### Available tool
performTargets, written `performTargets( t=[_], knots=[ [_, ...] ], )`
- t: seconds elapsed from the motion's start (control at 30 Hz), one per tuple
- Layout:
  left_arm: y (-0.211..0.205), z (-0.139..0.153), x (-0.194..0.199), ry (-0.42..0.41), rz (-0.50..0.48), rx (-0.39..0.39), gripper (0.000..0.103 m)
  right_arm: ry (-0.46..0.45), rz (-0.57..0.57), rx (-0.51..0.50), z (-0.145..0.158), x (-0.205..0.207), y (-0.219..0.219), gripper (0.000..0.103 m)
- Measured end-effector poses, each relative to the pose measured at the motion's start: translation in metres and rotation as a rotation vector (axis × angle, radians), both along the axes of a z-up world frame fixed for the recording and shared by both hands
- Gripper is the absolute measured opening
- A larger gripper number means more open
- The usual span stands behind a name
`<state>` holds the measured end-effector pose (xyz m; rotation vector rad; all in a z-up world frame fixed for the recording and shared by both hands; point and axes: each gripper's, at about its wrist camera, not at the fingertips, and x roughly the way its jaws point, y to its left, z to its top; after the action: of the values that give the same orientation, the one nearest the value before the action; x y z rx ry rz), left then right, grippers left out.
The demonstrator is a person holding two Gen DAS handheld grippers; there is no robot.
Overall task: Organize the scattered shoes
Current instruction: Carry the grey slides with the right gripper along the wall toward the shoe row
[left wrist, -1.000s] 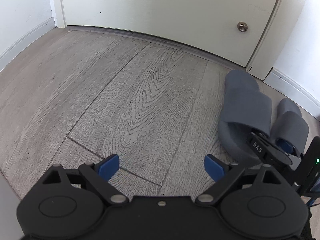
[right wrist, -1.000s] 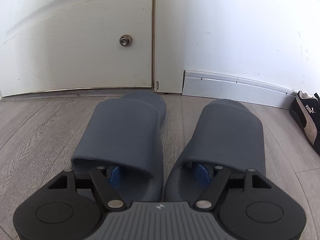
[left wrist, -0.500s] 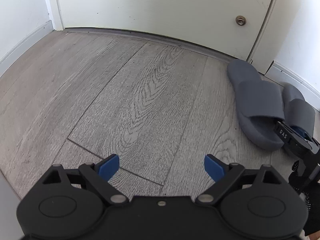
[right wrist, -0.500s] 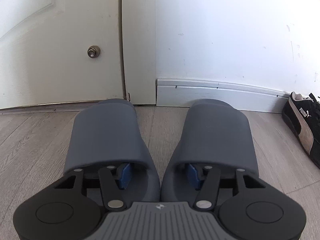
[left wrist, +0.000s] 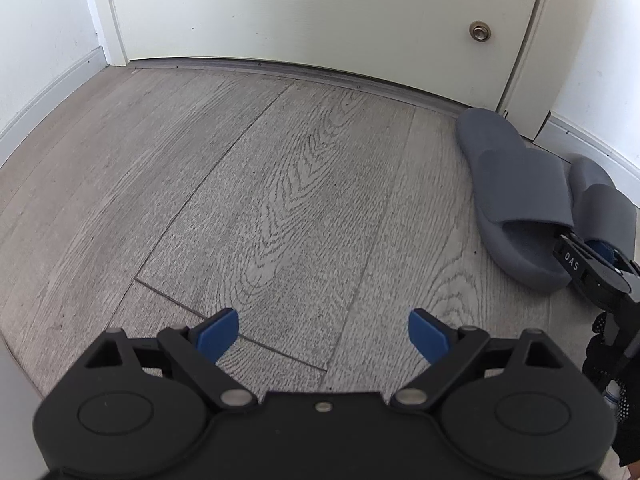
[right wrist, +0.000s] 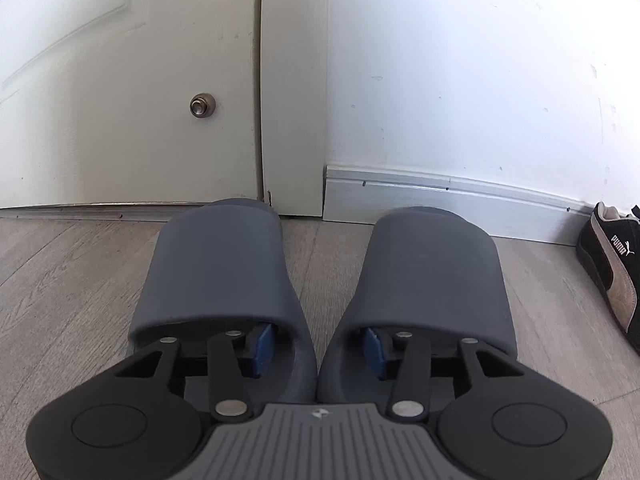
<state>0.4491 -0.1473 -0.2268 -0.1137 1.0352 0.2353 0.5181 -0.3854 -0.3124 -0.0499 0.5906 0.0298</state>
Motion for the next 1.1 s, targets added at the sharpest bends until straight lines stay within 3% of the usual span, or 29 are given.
performTargets(
  t=[0.37, 0.47, 0.63, 0.83, 1.1],
  knots=[
    [-0.003, 0.0, 0.0, 0.008, -0.015, 0.025, 0.093, 0.006, 0.053, -0.019, -0.001, 0.015, 0.019, 0.055],
    [-0.003, 0.001, 0.0, 0.002, -0.011, 0.028, 0.093, -0.002, 0.052, 0.001, 0.0, 0.012, 0.015, 0.049],
    [-0.005, 0.002, 0.0, 0.001, -0.012, 0.023, 0.093, -0.005, 0.024, 0.044, 0.006, 0.004, 0.002, 0.025],
    [-0.013, 0.003, 0.0, -0.004, -0.039, 0.042, 0.093, -0.032, 0.03, -0.004, 0.012, -0.014, -0.016, 0.017],
    [-0.024, 0.006, -0.003, -0.015, -0.065, 0.048, 0.092, -0.053, 0.023, -0.013, 0.028, -0.041, -0.046, 0.017]
  ],
)
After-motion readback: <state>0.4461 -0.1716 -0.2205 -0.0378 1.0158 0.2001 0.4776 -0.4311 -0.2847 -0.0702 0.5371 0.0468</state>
